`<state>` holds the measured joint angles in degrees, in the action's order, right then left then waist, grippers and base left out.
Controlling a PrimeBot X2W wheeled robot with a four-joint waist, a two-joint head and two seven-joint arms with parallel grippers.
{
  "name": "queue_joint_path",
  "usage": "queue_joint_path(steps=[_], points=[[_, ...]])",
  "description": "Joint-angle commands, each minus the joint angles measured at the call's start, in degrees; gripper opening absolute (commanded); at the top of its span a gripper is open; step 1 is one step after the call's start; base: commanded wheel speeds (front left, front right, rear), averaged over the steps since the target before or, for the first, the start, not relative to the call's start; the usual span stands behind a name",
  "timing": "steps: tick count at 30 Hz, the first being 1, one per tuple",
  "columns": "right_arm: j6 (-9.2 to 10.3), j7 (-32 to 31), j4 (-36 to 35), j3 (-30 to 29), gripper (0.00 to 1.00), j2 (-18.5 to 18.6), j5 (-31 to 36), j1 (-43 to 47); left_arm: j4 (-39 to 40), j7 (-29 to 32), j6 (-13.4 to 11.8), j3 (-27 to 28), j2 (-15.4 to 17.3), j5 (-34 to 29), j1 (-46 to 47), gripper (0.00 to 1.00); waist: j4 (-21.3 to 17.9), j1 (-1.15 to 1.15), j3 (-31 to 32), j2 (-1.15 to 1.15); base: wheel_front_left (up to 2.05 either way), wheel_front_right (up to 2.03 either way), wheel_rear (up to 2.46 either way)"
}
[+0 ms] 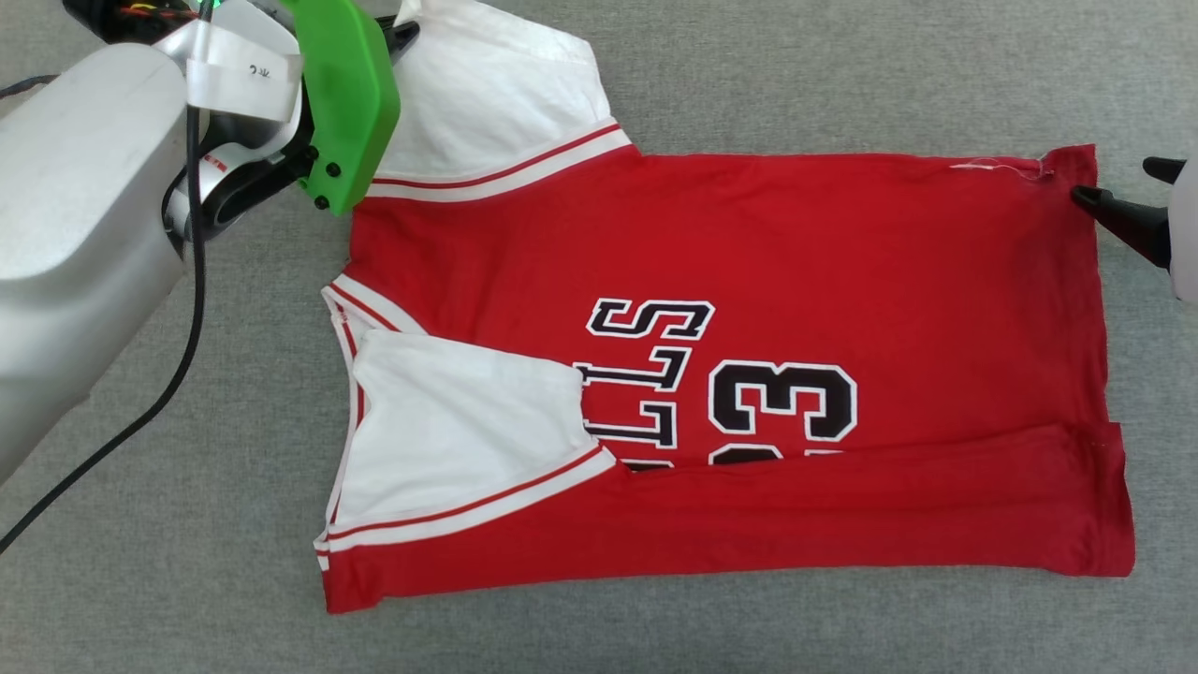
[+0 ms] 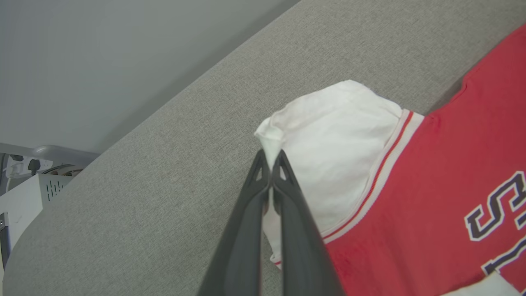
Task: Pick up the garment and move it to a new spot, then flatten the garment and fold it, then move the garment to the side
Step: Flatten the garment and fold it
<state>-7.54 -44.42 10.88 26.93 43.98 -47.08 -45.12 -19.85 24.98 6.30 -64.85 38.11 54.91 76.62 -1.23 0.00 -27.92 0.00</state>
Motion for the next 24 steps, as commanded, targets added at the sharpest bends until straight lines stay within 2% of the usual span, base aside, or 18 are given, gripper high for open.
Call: queue_joint_path(steps=[1, 6, 9, 13, 14, 19, 20, 24], points=[[0.05, -0.4, 1.8, 0.9, 1.0, -0.9, 1.0, -1.9, 0.9, -0.4, -0.5, -0.1, 0.4, -0.9, -0.4, 0.0, 1.2, 0.0, -0.9, 0.0, 0.0, 0.0, 0.0], [0.05, -0.1, 9.0, 2.9, 1.0, -4.1, 2.1, -5.3, 3.7, -0.9, -1.1, -0.2, 0.5, -1.8, 0.0, 0.0, 2.6, 0.0, -2.2, 0.0, 0.0, 0.0, 0.0], [0.05, -0.2, 12.3, 5.8, 1.0, -4.9, 3.1, -5.4, 4.5, -1.2, -1.4, -0.2, 0.7, -2.0, -0.2, 0.0, 2.8, 0.0, -2.7, 0.0, 0.0, 0.0, 0.0], [0.05, -1.3, 15.4, 8.8, 1.0, -5.4, 0.9, -3.7, 4.9, -1.7, -1.5, -0.2, 1.0, -1.8, -0.7, 0.0, 2.9, 0.0, -2.7, 0.0, 0.0, 0.0, 0.0], [0.05, -0.7, 15.6, 9.1, 0.0, -5.5, 0.1, -3.6, 4.9, -1.9, -1.5, -0.2, 1.2, -1.8, -0.9, 0.0, 2.8, 0.0, -2.6, 0.0, 0.0, 0.0, 0.0], [0.05, 7.1, 15.2, 9.6, 0.0, -4.7, -0.4, -4.2, 4.5, -3.5, -1.9, 0.0, 2.4, -1.4, -2.5, 0.0, 2.0, 0.0, -0.6, 0.0, 0.0, 0.0, 0.0], [0.05, 12.6, 13.9, 10.1, 0.0, -4.2, -1.2, -3.5, 4.9, -5.4, -2.5, 0.3, 3.7, -0.9, -4.7, 0.0, 1.5, 0.0, 1.9, 0.0, 0.0, 0.0, 0.0], [0.05, 19.1, 11.4, 10.9, 0.0, -2.5, -2.2, -1.1, 7.1, -7.9, -4.0, 0.0, 5.2, -0.6, -8.7, 0.0, 1.6, 0.0, 5.3, 0.0, 0.0, 0.0, 0.0]])
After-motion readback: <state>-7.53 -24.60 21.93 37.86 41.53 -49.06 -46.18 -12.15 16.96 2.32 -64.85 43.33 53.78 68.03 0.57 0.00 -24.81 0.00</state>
